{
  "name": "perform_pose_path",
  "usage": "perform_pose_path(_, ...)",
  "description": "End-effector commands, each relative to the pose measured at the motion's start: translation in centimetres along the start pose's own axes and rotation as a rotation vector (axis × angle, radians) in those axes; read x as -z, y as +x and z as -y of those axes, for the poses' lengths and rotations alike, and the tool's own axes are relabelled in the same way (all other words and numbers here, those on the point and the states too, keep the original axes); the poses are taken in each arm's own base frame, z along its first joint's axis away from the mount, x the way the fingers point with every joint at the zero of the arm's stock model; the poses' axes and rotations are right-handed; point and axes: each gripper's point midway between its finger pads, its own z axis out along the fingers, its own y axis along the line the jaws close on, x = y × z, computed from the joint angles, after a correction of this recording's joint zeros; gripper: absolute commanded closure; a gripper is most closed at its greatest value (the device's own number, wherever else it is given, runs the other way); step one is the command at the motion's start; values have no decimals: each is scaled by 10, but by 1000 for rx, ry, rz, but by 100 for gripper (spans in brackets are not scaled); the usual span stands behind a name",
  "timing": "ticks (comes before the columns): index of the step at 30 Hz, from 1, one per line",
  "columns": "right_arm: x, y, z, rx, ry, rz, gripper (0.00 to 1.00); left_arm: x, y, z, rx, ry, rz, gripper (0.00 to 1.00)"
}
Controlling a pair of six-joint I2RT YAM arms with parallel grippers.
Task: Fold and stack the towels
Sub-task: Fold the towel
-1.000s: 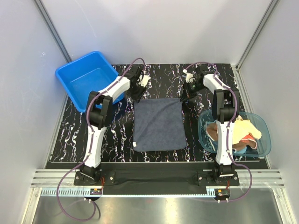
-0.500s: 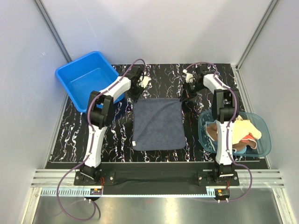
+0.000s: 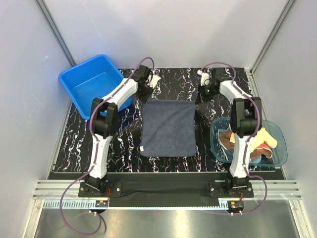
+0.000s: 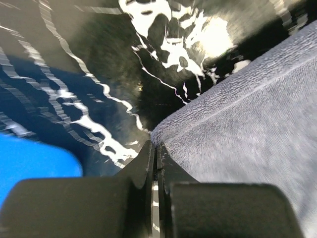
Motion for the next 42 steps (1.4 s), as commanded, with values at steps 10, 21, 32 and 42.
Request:
perform_pose_path(10,226,-155,-68,303,311,614,100,247,-103,-19,-67,-394,517,100)
perform_pose_path(21,306,-117,-130,331,305,739,100,338,-65,24,-91,-400,634,100)
perform_pose_path(32,295,-52,-149,250,228,697,100,311,-23,72,-108,-190,569,100)
perform_pose_path(42,161,-88,-59,143,199,451,100,137,-70,11,-68,-85,316,100)
